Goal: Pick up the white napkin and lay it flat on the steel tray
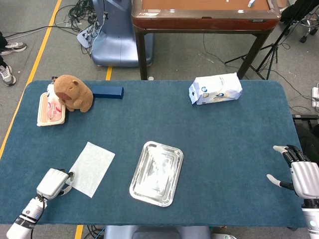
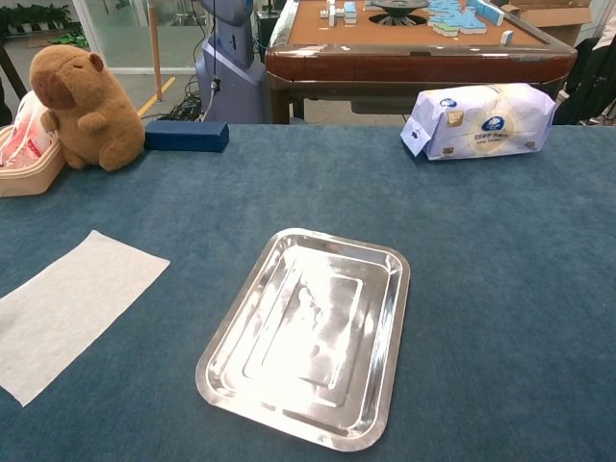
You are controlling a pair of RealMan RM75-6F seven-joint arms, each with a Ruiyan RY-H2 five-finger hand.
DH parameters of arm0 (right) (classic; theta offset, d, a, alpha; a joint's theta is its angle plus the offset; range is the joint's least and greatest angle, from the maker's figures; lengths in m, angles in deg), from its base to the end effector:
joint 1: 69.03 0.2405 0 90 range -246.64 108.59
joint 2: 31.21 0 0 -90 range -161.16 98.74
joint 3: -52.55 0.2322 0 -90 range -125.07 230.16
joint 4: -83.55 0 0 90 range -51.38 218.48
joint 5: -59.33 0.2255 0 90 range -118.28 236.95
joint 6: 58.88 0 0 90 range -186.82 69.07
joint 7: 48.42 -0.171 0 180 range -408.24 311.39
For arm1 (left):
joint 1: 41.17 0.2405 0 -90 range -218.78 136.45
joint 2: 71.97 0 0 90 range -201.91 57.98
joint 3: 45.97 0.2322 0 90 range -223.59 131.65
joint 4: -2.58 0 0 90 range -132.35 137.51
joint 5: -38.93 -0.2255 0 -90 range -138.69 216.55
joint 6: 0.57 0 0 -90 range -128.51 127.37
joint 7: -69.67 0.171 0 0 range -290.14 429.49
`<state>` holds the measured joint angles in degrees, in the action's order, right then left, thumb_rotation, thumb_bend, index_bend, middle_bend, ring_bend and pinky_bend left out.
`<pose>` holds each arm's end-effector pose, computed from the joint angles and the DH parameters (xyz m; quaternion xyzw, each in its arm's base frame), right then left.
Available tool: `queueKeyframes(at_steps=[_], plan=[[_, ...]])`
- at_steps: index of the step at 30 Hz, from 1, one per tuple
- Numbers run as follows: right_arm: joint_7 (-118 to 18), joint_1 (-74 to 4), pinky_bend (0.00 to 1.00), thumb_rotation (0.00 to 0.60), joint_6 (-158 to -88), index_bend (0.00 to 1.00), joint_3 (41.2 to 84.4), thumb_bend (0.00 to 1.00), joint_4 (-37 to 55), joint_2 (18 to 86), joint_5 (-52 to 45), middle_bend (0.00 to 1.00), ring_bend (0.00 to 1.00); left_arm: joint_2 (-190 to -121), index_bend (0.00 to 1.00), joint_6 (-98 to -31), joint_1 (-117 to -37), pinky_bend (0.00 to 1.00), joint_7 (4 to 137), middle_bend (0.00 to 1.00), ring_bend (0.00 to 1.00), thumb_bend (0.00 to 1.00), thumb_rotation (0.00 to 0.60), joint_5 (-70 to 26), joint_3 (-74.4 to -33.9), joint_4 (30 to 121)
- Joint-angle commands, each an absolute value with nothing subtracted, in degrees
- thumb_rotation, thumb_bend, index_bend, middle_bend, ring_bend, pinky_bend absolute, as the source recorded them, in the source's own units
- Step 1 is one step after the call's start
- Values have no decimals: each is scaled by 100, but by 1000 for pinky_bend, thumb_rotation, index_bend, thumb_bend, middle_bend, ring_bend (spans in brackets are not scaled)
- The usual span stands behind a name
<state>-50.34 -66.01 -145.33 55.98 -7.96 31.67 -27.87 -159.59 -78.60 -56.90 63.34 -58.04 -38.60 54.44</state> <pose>-0.3013 -0.2004 0.1465 0.5876 -0.3814 0.3940 0.5950 -0.3354 0.2365 0.0191 -0.7699 -0.2932 -0.3132 0.4725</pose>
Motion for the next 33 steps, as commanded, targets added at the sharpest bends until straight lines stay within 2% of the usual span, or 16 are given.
queueKeyframes(at_steps=[1, 33], plan=[[-5034, -6601, 363, 600, -14534, 247, 5599, 0, -799, 3166, -2786, 289, 172, -15955, 590, -7854, -5693, 729, 6342, 901, 641, 229, 600, -5803, -3859, 5456], [-5026, -6598, 363, 600, -14511, 247, 5592, 0, -795, 3171, -2776, 289, 172, -15911, 536, -7856, -5709, 721, 5975, 894, 635, 280, 600, -5828, -3821, 5539]])
